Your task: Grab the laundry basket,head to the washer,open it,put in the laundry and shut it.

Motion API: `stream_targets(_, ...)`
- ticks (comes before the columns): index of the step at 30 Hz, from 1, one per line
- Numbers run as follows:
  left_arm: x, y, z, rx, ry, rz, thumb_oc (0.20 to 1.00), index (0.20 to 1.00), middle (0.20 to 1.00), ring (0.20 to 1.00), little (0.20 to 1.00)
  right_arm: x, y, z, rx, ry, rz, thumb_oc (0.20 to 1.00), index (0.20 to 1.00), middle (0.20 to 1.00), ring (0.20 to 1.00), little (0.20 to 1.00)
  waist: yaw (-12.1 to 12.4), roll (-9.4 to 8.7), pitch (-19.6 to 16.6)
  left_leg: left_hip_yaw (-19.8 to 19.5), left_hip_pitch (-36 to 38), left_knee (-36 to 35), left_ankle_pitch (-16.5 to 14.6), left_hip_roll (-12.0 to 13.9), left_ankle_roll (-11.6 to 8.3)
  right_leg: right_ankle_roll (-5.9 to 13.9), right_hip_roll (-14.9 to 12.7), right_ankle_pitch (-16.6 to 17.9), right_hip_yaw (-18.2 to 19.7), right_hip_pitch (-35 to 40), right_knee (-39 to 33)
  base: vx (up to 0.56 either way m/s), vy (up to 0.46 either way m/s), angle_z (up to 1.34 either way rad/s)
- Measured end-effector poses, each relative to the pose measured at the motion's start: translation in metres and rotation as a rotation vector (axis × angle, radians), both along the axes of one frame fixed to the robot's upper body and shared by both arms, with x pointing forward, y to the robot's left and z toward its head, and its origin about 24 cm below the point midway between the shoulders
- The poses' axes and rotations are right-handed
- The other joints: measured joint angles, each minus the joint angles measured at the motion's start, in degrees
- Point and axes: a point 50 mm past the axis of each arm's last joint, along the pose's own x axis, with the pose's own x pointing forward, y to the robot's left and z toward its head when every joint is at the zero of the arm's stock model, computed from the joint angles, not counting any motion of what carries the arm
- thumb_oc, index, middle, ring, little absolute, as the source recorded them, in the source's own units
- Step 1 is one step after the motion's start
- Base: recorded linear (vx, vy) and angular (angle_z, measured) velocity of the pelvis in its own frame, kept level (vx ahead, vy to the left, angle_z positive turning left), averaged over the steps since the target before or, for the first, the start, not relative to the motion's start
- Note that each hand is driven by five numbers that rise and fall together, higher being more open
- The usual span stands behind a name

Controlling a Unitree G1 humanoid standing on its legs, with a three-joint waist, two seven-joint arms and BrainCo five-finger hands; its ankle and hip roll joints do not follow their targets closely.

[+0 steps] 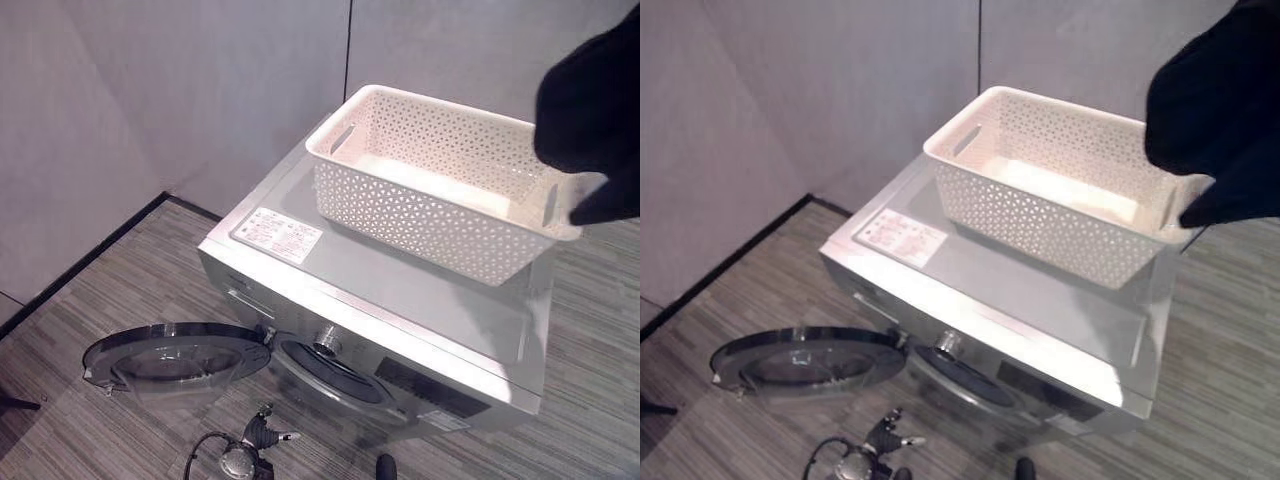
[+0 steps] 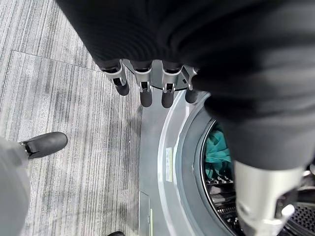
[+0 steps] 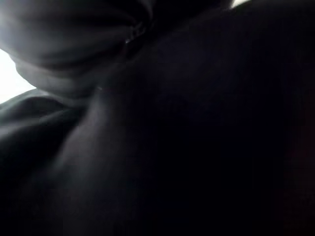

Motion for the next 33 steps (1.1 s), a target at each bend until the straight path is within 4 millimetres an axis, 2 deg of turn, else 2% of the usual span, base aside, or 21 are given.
stream_targets(2, -0.002, -0.001, -0.001, 0.0, 0.005, 0.0, 1.0, 1.0, 1.0, 1.0, 1.0, -0.006, -0.002, 0.002, 0.003, -0.03, -0.013, 0.2, 0.2, 0.2, 0.2, 0.2, -0.05, -0.01, 0.01, 0.49, 0.44, 0.0, -0.18, -0.18, 0.3, 0.12, -0.17, 0.03, 0.56, -0.05, 0.0, 0.01, 0.004, -0.16)
stream_targets(6, -0.003, 0.002, -0.001, 0.003, 0.009, 0.016, 1.0, 1.0, 1.0, 1.0, 1.0, -0.033, -0.021, 0.0, 0.04, -0.121, -0.085, 0.2, 0.2, 0.2, 0.2, 0.2, -1.29, 0.14, 0.01, 0.76, 0.7, -0.03, -0.33, -0.43, 0.55, 0.23, -0.42, -0.02, 0.89, 0.03, 0.0, 0.0, 0.003, -0.02)
stream_targets(9, -0.005, 0.003, -0.002, 0.006, 0.013, 0.021, 1.0, 1.0, 1.0, 1.0, 1.0, -0.041, -0.026, -0.002, 0.051, -0.152, -0.107, 0.2, 0.2, 0.2, 0.2, 0.2, -1.7, 0.72, -0.09, 1.75, 0.88, -0.04, -0.5, -0.51, 0.79, 0.36, -0.5, 0.06, 1.58, -0.42, 0.0, 0.01, 0.008, -0.15)
stream_targets(14, -0.008, 0.005, -0.002, -0.007, 0.014, 0.073, 1.0, 1.0, 1.0, 1.0, 1.0, -0.044, -0.051, -0.054, 0.09, -0.011, -0.176, 0.2, 0.2, 0.2, 0.2, 0.2, -3.15, 0.92, -0.1, 2.03, 0.81, -0.06, -0.61, -0.51, 0.96, 0.44, -0.46, 0.2, 2.09, -0.77, 0.01, -0.01, 0.001, -0.06)
stream_targets(15, -0.007, 0.005, -0.001, -0.012, 0.0, 0.076, 1.0, 1.0, 1.0, 1.0, 1.0, -0.042, -0.063, -0.092, 0.167, 0.048, -0.168, 0.2, 0.2, 0.2, 0.2, 0.2, -4.07, 1.02, -0.13, 2.1, 0.81, -0.05, -0.66, -0.46, 0.98, 0.43, -0.36, 0.2, 2.26, -0.9, 0.01, -0.04, 0.02, -0.01)
stream_targets(16, -0.008, 0.005, -0.001, -0.015, -0.002, 0.078, 1.0, 1.0, 1.0, 1.0, 1.0, -0.042, -0.068, -0.112, 0.202, 0.085, -0.165, 0.2, 0.2, 0.2, 0.2, 0.2, -4.22, 0.78, -0.03, 2.12, 0.81, -0.05, -0.66, -0.45, 0.97, 0.43, -0.33, 0.22, 2.25, -0.87, 0.08, -0.04, 0.024, -0.03)
stream_targets(17, -0.006, 0.005, 0.001, -0.02, -0.014, 0.075, 1.0, 1.0, 1.0, 1.0, 1.0, -0.041, -0.077, -0.16, 0.3, 0.197, -0.168, 0.2, 0.2, 0.2, 0.2, 0.2, -4.31, 0.84, -0.08, 2.37, 0.9, -0.05, -0.66, -0.5, 0.97, 0.38, -0.36, 0.26, 2.52, -0.96, 0.38, -0.02, 0.017, -0.11)
stream_targets(19, -0.005, 0.005, 0.002, -0.022, -0.018, 0.071, 1.0, 1.0, 1.0, 1.0, 1.0, -0.033, -0.078, -0.214, 0.437, 0.319, -0.131, 0.2, 0.2, 0.2, 0.2, 0.2, -4.28, 0.94, -0.11, 4.32, 0.99, -0.05, -0.92, -0.76, 1.28, 0.58, -0.45, 0.36, 4.27, -2.09, 0.37, -0.01, 0.008, -0.34)
stream_targets(20, -0.001, 0.005, 0.004, -0.026, -0.035, 0.067, 1.0, 1.0, 1.0, 1.0, 1.0, -0.032, -0.077, -0.239, 0.499, 0.382, -0.118, 0.2, 0.2, 0.2, 0.2, 0.2, -4.38, 0.85, 0.32, 4.79, 0.94, -0.04, -0.91, -0.88, 1.27, 0.61, -0.57, 0.61, 4.59, -2.34, 0.45, 0.02, 0.017, -0.35)
stream_targets(22, 0.004, 0.002, 0.007, -0.015, -0.059, 0.033, 1.0, 1.0, 1.0, 1.0, 1.0, -0.032, -0.073, -0.272, 0.561, 0.489, -0.116, 0.2, 0.2, 0.2, 0.2, 0.2, -4.5, 1.39, 0.26, 5.29, 0.94, -0.06, -0.99, -1.26, 1.4, 0.86, -0.87, 0.75, 5.39, -2.9, 0.33, -0.01, 0.016, -0.19)
stream_targets(23, 0.007, 0.002, 0.009, -0.01, -0.076, 0.018, 1.0, 1.0, 1.0, 1.0, 1.0, -0.032, -0.069, -0.289, 0.581, 0.557, -0.112, 0.2, 0.2, 0.2, 0.2, 0.2, -4.75, 1.64, 0.28, 5.72, 1.04, -0.05, -1.02, -1.41, 1.44, 0.95, -0.96, 0.8, 5.86, -3.09, 0.17, -0.04, 0.021, -0.34)
stream_targets(24, 0.012, 0.003, 0.012, -0.002, -0.103, 0.002, 1.0, 1.0, 1.0, 1.0, 1.0, -0.027, -0.059, -0.316, 0.628, 0.655, -0.074, 0.2, 0.2, 0.2, 0.2, 0.2, -4.7, 1.66, 0.31, 6.99, 1.43, -0.04, -1.08, -1.6, 1.55, 1.08, -1.03, 1.12, 7.25, -3.66, 0.49, -0.03, 0.021, -0.4)
stream_targets(26, 0.015, 0.003, 0.014, 0.002, -0.118, -0.002, 1.0, 1.0, 1.0, 1.0, 1.0, -0.021, -0.046, -0.339, 0.672, 0.746, -0.02, 0.2, 0.2, 0.2, 0.2, 0.2, -4.93, 1.79, 0.5, 8.14, 1.94, -0.08, -1.46, -1.8, 1.75, 1.32, -1.14, 1.31, 8.52, -3.88, 0.1, 0.0, 0.023, -0.33)
stream_targets(27, 0.02, 0.003, 0.016, 0.001, -0.136, -0.004, 1.0, 1.0, 1.0, 1.0, 1.0, -0.021, -0.04, -0.35, 0.694, 0.797, 0.008, 0.2, 0.2, 0.2, 0.2, 0.2, -5.79, 1.93, 0.66, 8.11, 2.01, -0.08, -1.47, -1.97, 1.75, 1.52, -1.51, 1.37, 8.55, -3.82, 0.21, 0.0, 0.025, -0.1)
stream_targets(29, 0.025, 0.006, 0.019, 0.008, -0.155, -0.005, 1.0, 1.0, 1.0, 1.0, 1.0, -0.018, -0.03, -0.362, 0.723, 0.844, 0.052, 0.2, 0.2, 0.2, 0.2, 0.2, -6.38, 1.61, 1.15, 8.38, 2.44, -0.09, -1.53, -2.02, 1.83, 1.67, -1.62, 1.37, 8.84, -3.65, 0.01, 0.01, 0.025, -0.06)
stream_targets(31, 0.032, 0.01, 0.026, 0.035, -0.198, -0.032, 1.0, 1.0, 1.0, 1.0, 1.0, -0.016, -0.003, -0.377, 0.725, 0.921, 0.182, 0.2, 0.2, 0.2, 0.2, 0.2, -6.58, 1.32, 1.91, 9.42, 3.29, -0.08, -1.62, -2.34, 1.98, 1.77, -1.61, 1.49, 9.85, -3.36, 0.01, -0.04, 0.028, -0.19)
stream_targets(32, 0.035, 0.013, 0.029, 0.048, -0.222, -0.039, 1.0, 1.0, 1.0, 1.0, 1.0, -0.014, 0.01, -0.383, 0.732, 0.945, 0.243, 0.2, 0.2, 0.2, 0.2, 0.2, -6.74, 0.6, 2.37, 9.73, 3.6, -0.09, -1.62, -2.33, 1.99, 1.75, -1.57, 1.61, 10.1, -3.28, 0.04, -0.06, 0.047, -0.16)
stream_targets(33, 0.037, 0.015, 0.031, 0.058, -0.237, -0.043, 1.0, 1.0, 1.0, 1.0, 1.0, -0.013, 0.017, -0.387, 0.73, 0.969, 0.279, 0.2, 0.2, 0.2, 0.2, 0.2, -6.77, 0.32, 2.58, 9.71, 3.7, -0.08, -1.62, -2.24, 1.99, 1.72, -1.55, 1.64, 10.09, -3.12, 0.02, -0.04, 0.037, -0.05)
